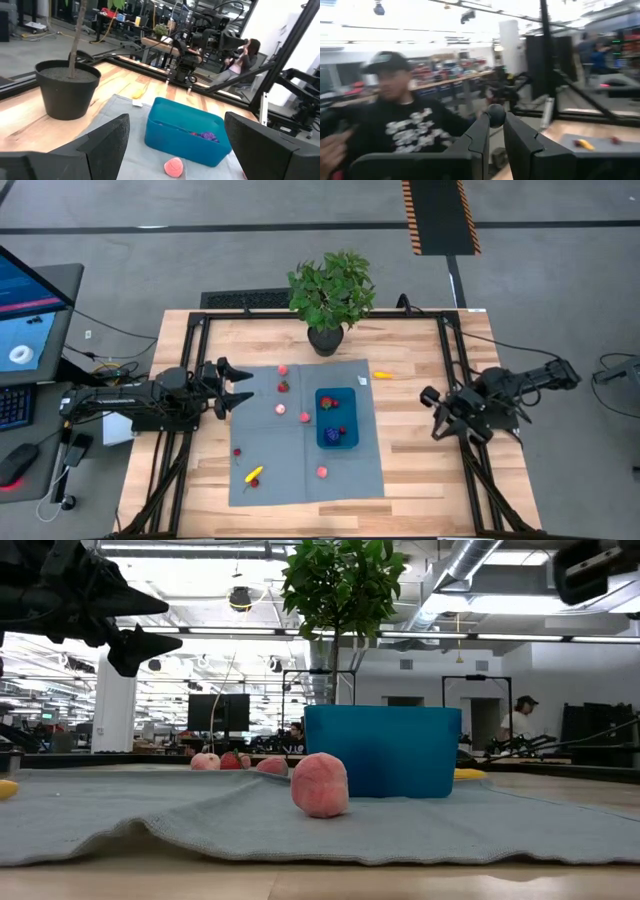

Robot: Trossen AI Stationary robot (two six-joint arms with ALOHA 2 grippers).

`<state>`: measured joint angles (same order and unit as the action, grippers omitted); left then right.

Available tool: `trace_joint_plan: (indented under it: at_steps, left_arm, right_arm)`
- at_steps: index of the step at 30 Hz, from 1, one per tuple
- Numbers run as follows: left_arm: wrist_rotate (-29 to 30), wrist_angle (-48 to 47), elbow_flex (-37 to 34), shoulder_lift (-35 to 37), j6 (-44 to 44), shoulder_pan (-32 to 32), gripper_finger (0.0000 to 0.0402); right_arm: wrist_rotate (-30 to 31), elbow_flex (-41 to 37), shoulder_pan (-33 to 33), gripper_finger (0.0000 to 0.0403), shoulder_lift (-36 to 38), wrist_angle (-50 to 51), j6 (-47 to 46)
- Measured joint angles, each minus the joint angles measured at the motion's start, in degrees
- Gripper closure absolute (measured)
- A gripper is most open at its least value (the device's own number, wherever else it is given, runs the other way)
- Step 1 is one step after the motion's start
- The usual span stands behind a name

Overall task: Pick and placing Produce into tupperware
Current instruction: Put the blueberry into the bin

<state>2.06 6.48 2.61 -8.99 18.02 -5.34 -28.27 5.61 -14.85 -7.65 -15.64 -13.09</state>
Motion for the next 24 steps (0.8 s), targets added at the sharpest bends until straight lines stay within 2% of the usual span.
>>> trace_joint_plan:
  at_steps: [3, 9, 20, 24]
  left_arm:
    - [0.94, -0.92, 0.0, 0.01, -0.08, 0.0, 0.0086]
    - [3.94, -1.58, 0.0, 0.01, -0.1, 0.0, 0.0086]
    - [3.83, -1.56, 0.0, -0.01, -0.67, 0.0, 0.0086]
    - [4.54, -1.4, 0.0, 0.01, -1.18, 0.0, 0.0086]
  right_arm:
    - [3.38, 0.0, 1.72, 0.0331, -0.14, 0.66, 1.09]
    - [15.37, 0.0, 4.01, 0.0331, -0.18, 2.22, 5.37]
    - [19.11, 0.02, 7.0, 0.0331, -0.19, 3.65, 6.12]
    - [24.23, 0.02, 8.77, 0.0331, -0.18, 4.21, 6.15]
